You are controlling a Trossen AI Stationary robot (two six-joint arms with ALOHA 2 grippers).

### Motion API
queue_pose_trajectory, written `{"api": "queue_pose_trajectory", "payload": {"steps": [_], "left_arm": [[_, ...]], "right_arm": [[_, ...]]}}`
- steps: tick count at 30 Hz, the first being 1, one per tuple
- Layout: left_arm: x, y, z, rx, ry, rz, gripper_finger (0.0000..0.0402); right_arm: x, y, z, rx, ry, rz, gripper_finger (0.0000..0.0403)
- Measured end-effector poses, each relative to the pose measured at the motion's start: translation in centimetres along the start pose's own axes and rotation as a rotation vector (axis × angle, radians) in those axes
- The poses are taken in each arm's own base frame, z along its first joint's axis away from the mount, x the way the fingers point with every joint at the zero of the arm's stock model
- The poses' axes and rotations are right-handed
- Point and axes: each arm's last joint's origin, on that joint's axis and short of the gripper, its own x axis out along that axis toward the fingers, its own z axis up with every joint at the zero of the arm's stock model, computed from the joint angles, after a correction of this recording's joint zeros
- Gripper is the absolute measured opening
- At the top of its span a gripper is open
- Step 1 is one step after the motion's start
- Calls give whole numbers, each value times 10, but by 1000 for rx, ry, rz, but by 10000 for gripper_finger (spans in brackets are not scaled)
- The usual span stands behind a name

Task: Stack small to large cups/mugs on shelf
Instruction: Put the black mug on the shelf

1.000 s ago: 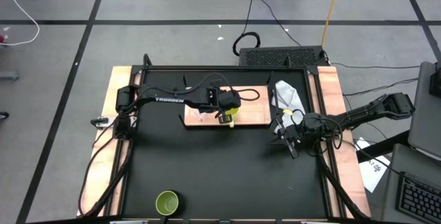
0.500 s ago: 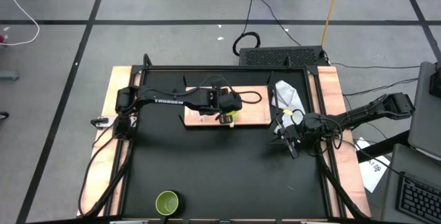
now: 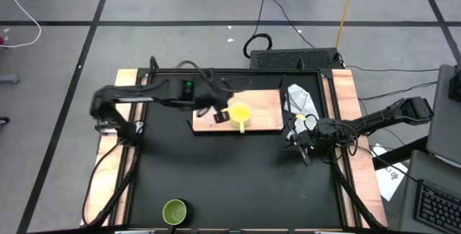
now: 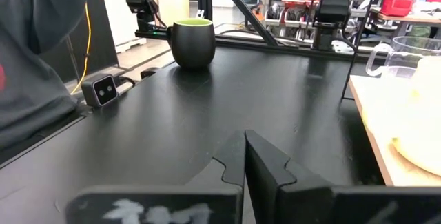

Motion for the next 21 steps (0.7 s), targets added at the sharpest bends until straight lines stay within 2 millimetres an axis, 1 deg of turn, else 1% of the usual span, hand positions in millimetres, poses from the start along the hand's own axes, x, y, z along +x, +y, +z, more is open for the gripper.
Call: {"api": "queue_pose_trajectory", "payload": {"steps": [2,5,6,9,14,18,21], "left_arm": [[-17,5,-2,-4,-26,-76,102],[-38,7,-5,32,-56,-136,24],[-43,6,-5,44,-61,-149,14],[-55,4,-11,73,-50,-169,7],[-73,9,-21,64,-35,-117,2],[-79,13,-38,30,-39,-99,2],[-84,18,-59,-3,-50,-58,1]], "right_arm": [[0,0,0,-2,1,0,0],[0,0,0,-6,1,0,0],[0,0,0,-6,1,0,0],[0,0,0,-6,1,0,0],[0,0,0,0,1,0,0],[0,0,0,0,-3,0,0],[0,0,1,0,-6,0,0]]}}
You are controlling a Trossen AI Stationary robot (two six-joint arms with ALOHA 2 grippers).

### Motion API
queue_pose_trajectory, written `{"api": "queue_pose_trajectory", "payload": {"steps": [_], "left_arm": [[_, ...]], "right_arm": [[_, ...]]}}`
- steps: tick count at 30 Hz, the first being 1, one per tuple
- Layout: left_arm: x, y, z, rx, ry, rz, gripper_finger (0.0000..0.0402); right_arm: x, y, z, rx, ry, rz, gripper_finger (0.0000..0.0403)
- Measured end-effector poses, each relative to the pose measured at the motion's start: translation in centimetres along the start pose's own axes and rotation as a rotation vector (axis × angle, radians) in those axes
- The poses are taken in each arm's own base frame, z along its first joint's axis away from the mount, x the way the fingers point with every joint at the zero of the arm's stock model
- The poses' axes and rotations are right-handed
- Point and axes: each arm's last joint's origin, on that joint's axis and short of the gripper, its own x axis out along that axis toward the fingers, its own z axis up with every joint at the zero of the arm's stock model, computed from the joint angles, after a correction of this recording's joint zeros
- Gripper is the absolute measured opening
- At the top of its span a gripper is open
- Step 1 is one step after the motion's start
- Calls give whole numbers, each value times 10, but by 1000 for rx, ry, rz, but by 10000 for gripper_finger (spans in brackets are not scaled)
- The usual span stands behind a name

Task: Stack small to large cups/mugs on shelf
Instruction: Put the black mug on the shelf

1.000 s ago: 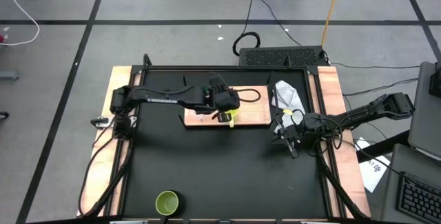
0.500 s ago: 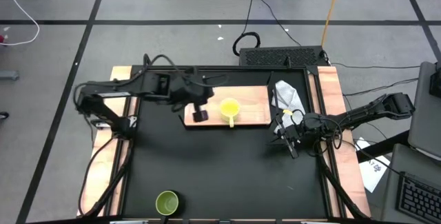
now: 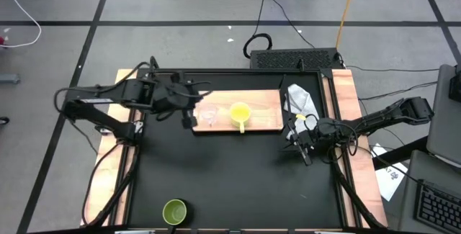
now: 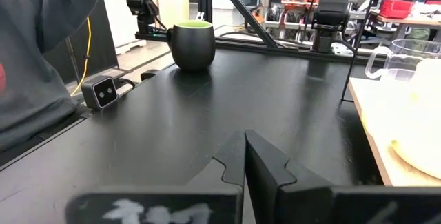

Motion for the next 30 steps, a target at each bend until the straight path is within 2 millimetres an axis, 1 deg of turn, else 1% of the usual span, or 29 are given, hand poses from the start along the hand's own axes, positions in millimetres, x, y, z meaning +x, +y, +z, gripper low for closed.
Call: {"api": "queue_pose_trajectory", "payload": {"steps": [3,6,9,12,15,19,25,30], "left_arm": [[-6,3,-22,-57,-101,-11,1],[-8,3,-48,-107,-223,-33,1],[-2,-1,-74,-147,-333,-98,1],[6,-11,-100,-180,-421,-194,0],[14,-20,-129,-213,-491,-220,0],[25,-30,-161,-240,-573,-250,0],[39,-44,-196,-269,-701,-283,0],[50,-50,-217,-241,-700,-287,0]], "right_arm": [[0,0,0,0,0,0,0],[0,0,0,0,-1,0,0],[0,0,1,-1,-6,0,0],[0,0,1,-1,-6,0,0],[0,0,1,-1,-5,0,0],[0,0,0,-1,-5,0,0],[0,0,1,-1,-7,0,0],[0,0,1,-2,-12,0,0]]}}
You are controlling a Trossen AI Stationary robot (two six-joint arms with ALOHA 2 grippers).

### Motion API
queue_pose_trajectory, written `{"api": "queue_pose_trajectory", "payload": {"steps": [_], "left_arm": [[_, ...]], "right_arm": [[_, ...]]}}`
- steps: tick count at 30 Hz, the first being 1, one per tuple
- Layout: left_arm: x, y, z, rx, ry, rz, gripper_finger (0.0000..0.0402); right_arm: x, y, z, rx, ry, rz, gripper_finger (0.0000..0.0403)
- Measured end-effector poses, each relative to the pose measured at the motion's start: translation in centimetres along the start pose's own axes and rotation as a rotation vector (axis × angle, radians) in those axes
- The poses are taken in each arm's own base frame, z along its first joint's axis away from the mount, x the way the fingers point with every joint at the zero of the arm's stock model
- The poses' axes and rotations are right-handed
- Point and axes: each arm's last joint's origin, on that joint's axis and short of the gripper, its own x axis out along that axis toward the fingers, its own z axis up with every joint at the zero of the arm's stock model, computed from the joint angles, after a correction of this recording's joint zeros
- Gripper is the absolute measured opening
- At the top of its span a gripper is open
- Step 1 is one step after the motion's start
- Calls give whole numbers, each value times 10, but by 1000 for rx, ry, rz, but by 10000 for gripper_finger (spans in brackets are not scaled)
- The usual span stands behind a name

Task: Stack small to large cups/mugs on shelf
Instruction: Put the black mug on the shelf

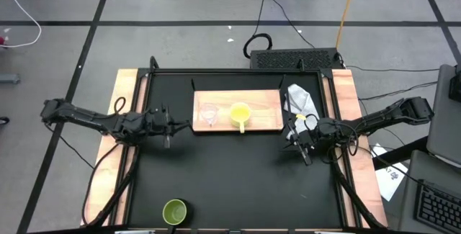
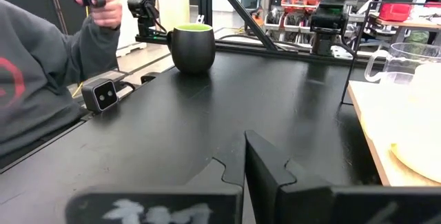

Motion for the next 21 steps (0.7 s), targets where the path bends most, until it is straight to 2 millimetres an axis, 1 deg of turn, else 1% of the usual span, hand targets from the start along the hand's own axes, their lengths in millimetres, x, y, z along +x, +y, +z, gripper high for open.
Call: {"api": "queue_pose_trajectory", "payload": {"steps": [4,10,18,21], "left_arm": [[-1,1,-14,-3,10,0,0],[-2,1,-23,14,30,0,0],[-5,2,-44,21,43,-8,0],[-5,2,-45,16,48,-8,0]], "right_arm": [[0,0,0,-1,-3,0,0],[0,0,0,-4,-2,0,0],[0,0,0,-59,-3,-1,0],[0,0,2,-67,-25,-2,0]]}}
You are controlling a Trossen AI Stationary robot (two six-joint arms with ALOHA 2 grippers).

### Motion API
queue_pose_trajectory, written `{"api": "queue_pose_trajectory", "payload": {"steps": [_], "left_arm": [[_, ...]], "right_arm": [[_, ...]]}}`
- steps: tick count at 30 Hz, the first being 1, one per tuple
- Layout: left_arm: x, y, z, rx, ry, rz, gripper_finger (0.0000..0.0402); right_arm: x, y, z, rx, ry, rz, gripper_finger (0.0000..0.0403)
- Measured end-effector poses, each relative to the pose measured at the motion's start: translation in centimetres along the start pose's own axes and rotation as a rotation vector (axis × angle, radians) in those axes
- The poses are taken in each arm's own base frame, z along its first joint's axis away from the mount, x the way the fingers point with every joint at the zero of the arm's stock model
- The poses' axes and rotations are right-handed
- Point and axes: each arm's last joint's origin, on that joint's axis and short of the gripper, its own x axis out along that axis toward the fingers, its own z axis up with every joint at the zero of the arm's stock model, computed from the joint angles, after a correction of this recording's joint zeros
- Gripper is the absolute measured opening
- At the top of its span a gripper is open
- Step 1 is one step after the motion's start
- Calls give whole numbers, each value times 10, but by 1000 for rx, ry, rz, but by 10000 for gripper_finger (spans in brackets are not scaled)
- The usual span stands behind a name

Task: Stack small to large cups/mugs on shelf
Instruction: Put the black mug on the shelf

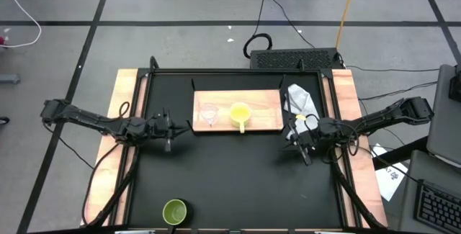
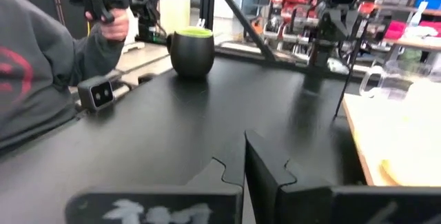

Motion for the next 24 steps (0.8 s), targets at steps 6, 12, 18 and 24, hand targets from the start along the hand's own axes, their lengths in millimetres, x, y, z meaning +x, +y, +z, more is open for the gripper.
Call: {"api": "queue_pose_trajectory", "payload": {"steps": [6,12,18,24], "left_arm": [[0,0,0,0,-1,0,1],[0,0,0,-2,3,0,2],[0,0,-1,-4,11,0,8],[0,0,-2,-16,25,1,2]], "right_arm": [[0,-1,7,2,-66,-6,0],[1,0,8,7,-81,-1,0],[16,3,19,-20,-80,42,0],[52,5,39,-32,-60,93,0]]}}
